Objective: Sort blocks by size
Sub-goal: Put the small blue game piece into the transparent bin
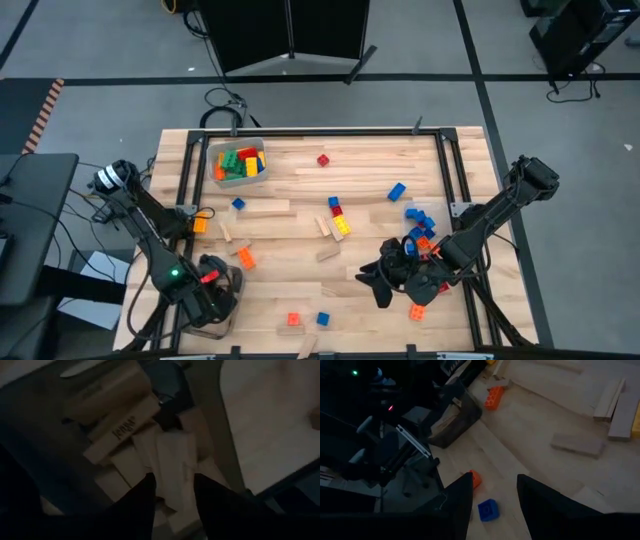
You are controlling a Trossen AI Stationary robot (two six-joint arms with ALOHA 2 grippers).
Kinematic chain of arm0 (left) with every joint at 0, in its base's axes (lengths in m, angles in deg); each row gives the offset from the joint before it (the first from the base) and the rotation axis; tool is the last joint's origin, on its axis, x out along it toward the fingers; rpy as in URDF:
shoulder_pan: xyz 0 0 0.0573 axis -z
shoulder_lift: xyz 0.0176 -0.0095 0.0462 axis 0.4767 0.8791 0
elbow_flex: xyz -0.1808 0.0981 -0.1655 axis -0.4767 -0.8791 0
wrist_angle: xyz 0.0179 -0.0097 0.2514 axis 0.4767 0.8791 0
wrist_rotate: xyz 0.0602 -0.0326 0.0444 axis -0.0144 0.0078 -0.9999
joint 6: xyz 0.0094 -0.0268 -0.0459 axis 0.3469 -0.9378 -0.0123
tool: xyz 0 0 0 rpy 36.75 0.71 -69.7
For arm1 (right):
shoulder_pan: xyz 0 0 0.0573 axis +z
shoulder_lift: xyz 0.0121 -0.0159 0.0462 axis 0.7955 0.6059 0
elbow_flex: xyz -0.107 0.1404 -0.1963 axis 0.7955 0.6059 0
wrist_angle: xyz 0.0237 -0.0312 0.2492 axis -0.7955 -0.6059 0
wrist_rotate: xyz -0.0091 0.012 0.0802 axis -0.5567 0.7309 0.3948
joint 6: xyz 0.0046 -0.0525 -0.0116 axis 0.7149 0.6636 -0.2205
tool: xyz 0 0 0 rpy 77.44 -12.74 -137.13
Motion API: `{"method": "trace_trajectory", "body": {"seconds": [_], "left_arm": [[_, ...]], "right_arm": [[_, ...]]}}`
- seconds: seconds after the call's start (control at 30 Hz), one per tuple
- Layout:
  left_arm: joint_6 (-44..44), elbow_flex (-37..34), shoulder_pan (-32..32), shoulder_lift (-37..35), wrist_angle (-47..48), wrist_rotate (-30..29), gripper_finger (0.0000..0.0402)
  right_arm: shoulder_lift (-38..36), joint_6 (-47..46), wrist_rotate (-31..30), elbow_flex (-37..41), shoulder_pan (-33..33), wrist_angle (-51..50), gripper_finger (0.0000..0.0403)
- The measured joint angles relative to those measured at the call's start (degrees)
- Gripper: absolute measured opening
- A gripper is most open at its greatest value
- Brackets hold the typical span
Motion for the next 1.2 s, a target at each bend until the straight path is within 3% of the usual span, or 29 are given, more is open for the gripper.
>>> {"method": "trace_trajectory", "body": {"seconds": [0.17, 0.5, 0.63, 0.93, 1.2], "left_arm": [[1.3, 0.0, -0.1, 0.0, 2.0, -0.9, 0.0161], [3.1, 1.9, -0.1, -0.2, 2.9, -8.1, 0.0163], [5.1, 3.5, -0.6, -0.2, 4.0, -8.4, 0.0163], [18.9, 5.8, -3.9, -0.2, 0.3, -18.1, 0.0163], [25.6, 6.1, -11.2, -0.2, -0.8, -18.6, 0.0163]], "right_arm": [[0.0, 0.2, 0.0, 0.0, 0.0, 0.0, 0.0168], [0.0, 3.0, 0.0, 0.0, -0.2, 0.0, 0.0167], [0.0, 3.1, 0.0, 0.0, -0.2, 0.0, 0.0169], [0.0, 7.7, 0.0, 0.0, -3.7, -0.1, 0.0170], [0.0, 17.4, 1.6, 0.0, -10.7, -0.1, 0.0202]]}}
